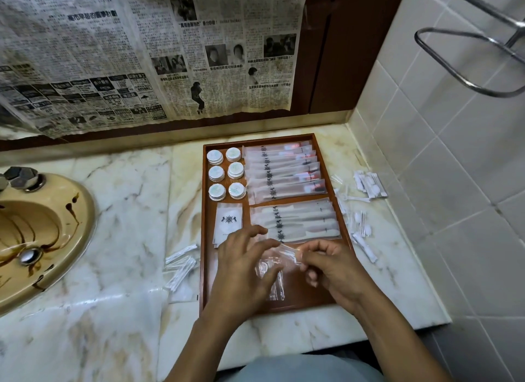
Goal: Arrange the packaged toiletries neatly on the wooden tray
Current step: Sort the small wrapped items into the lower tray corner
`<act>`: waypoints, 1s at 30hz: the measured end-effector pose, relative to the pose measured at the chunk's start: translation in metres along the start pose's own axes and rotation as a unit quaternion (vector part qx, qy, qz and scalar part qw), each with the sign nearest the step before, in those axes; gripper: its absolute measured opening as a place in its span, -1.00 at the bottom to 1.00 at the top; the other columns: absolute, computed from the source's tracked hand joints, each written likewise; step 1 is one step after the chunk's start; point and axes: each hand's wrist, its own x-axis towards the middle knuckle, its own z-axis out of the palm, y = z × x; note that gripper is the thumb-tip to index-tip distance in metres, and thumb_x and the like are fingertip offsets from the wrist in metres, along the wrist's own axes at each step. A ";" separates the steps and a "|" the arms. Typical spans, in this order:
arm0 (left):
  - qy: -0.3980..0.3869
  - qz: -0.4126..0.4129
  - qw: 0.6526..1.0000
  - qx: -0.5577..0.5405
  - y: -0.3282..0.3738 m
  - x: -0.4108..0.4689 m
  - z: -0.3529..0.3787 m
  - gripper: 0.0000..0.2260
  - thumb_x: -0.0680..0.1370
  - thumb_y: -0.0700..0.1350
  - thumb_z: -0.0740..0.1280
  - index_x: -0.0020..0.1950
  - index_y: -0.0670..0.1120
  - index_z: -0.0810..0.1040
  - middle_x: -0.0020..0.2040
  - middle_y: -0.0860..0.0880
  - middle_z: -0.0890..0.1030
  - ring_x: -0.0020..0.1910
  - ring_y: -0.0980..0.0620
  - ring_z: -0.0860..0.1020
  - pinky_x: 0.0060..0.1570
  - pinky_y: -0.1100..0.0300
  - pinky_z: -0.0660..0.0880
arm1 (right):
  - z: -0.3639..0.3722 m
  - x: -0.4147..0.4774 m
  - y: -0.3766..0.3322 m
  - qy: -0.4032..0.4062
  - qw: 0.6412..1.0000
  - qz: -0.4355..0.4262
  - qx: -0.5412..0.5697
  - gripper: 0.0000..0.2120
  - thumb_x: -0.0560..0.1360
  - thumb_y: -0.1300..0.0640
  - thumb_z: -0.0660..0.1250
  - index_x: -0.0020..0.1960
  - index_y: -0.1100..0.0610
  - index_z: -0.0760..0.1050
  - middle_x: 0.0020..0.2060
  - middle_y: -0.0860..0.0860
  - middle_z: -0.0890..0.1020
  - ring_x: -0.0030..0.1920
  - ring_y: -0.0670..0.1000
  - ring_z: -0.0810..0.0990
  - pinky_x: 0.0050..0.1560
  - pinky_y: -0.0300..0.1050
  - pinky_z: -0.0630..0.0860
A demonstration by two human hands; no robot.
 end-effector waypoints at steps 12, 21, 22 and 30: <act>-0.047 -0.301 0.923 -0.235 0.019 0.009 0.010 -0.93 0.54 -0.12 0.49 -0.09 0.05 0.68 -0.21 0.19 0.71 -0.19 0.25 0.63 -0.09 0.20 0.45 | -0.006 -0.005 -0.008 -0.024 0.999 -0.030 0.032 -0.78 0.59 0.10 0.33 0.14 0.22 0.60 -0.17 0.16 0.65 -0.36 0.00 0.52 -0.37 -0.13 0.39; -0.119 -0.376 0.854 -0.339 0.021 0.001 0.014 -0.91 0.47 -0.05 0.57 -0.15 -0.04 0.71 -0.23 -0.09 0.74 -0.30 -0.05 0.59 -0.18 0.09 0.47 | 0.000 -0.002 0.008 0.032 0.974 -0.088 -0.206 -0.94 0.47 0.07 0.52 -0.13 0.04 0.69 -0.35 0.03 0.67 -0.41 -0.11 0.51 -0.27 -0.10 0.44; -0.117 -0.380 0.852 -0.340 0.021 0.002 0.013 -0.90 0.47 -0.05 0.57 -0.17 -0.03 0.71 -0.24 -0.11 0.73 -0.32 -0.03 0.57 -0.20 0.11 0.45 | -0.001 -0.001 0.009 0.047 0.972 -0.087 -0.211 -0.93 0.45 0.06 0.54 -0.17 0.02 0.69 -0.41 0.02 0.64 -0.42 -0.10 0.51 -0.27 -0.11 0.45; -0.104 -0.377 0.846 -0.361 0.017 0.003 0.012 -0.95 0.51 -0.13 0.52 -0.15 -0.06 0.74 -0.16 -0.05 0.74 -0.18 0.09 0.63 -0.09 0.23 0.52 | -0.002 -0.001 0.009 0.039 0.967 -0.087 -0.237 -0.89 0.51 0.14 0.47 -0.18 0.00 0.70 -0.47 0.00 0.58 -0.43 -0.07 0.49 -0.29 -0.07 0.48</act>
